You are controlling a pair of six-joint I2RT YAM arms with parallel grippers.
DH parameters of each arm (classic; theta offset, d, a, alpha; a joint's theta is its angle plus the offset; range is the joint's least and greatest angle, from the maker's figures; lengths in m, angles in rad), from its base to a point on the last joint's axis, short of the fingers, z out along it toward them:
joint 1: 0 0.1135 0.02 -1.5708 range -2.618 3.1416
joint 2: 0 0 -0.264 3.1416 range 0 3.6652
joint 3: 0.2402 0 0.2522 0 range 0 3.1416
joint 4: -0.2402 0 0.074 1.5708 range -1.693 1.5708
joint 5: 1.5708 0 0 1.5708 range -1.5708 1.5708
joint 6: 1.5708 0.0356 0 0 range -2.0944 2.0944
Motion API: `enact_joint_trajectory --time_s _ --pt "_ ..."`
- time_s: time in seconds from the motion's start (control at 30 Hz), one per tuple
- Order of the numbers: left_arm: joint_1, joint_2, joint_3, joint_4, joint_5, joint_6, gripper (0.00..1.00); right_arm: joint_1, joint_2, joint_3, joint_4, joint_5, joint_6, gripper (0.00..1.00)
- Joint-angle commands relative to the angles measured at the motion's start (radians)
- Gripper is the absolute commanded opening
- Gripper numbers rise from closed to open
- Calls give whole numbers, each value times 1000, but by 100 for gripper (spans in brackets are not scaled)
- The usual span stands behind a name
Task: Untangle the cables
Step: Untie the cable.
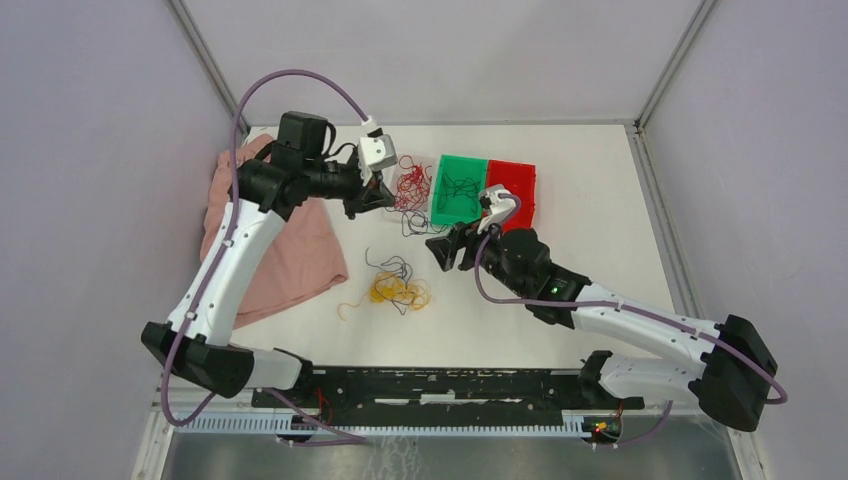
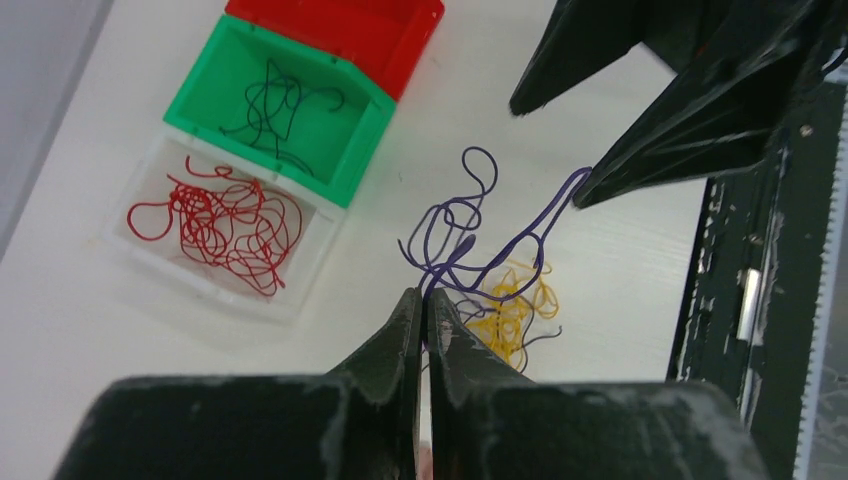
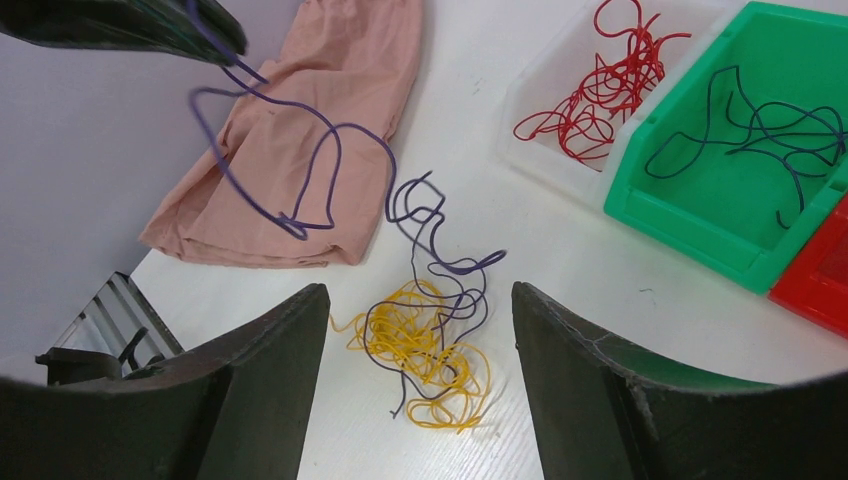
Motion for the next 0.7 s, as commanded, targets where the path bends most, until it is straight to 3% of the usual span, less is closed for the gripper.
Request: enact_joint_trajectory --time_s 0.0,0.67 --pt "-46 -74 47 28 74 -113 9 -3 19 64 92 -25 -12 75" --pt "-189 -137 -48 70 -59 0 7 -5 -32 63 102 -200 28 74"
